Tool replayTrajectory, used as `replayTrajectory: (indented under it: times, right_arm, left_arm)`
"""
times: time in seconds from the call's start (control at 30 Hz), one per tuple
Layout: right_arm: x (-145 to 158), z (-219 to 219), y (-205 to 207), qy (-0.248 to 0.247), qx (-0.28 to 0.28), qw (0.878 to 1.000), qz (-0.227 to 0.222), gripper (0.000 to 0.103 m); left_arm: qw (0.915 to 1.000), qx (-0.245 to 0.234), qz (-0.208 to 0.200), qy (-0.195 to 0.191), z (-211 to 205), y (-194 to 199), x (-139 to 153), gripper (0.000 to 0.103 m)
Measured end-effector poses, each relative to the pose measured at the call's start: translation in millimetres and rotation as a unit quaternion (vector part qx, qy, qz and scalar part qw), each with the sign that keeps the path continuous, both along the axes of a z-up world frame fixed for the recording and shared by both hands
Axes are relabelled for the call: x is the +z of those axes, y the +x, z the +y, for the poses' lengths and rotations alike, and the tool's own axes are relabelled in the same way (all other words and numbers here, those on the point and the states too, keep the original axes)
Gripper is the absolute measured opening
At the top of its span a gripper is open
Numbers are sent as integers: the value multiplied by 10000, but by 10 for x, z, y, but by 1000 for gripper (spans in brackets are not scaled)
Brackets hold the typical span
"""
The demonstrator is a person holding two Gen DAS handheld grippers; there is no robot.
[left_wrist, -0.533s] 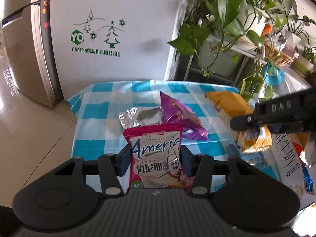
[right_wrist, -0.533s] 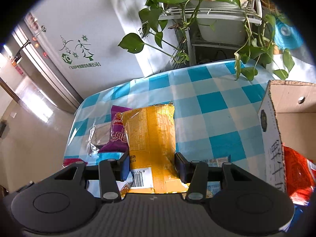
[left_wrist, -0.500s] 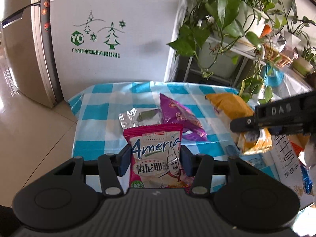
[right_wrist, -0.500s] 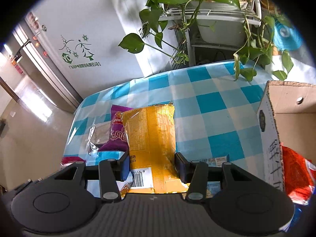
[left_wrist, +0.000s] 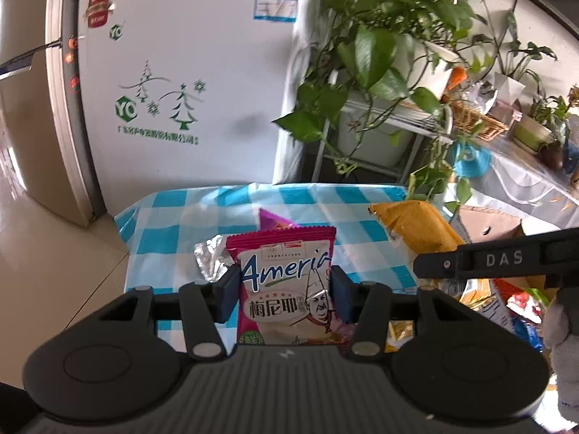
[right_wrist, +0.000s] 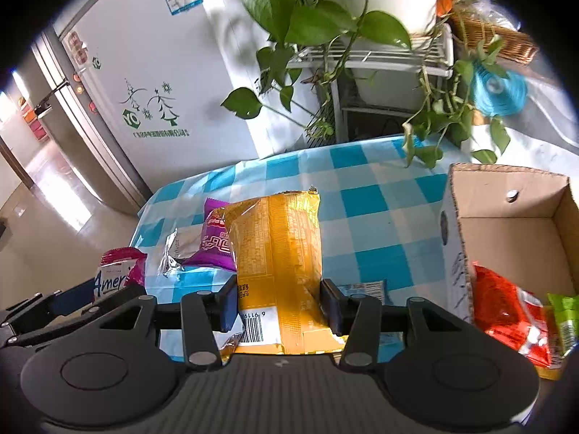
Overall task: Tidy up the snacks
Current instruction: 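Release the pink pack into the box from the left tool while the right tool drops the orange bag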
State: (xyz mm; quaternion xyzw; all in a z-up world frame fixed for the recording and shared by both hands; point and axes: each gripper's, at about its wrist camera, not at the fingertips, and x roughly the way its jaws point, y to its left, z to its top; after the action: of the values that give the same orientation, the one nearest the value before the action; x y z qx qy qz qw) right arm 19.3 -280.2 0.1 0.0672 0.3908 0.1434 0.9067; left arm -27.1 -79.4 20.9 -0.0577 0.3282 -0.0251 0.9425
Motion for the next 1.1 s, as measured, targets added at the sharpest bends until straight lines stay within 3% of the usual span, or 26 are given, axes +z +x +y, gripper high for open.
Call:
replayTrajectory:
  times: [0.67, 1.1]
  right_arm:
    - [159, -579, -182, -90, -431, 9983, -390, 53]
    - [342, -1366, -332, 49, -1014, 9922, -726, 53]
  left_arm:
    - [9974, -700, -174, -35, -695, -7, 200, 51]
    - [9845, -1730, -166, -239, -1512, 40, 305, 51]
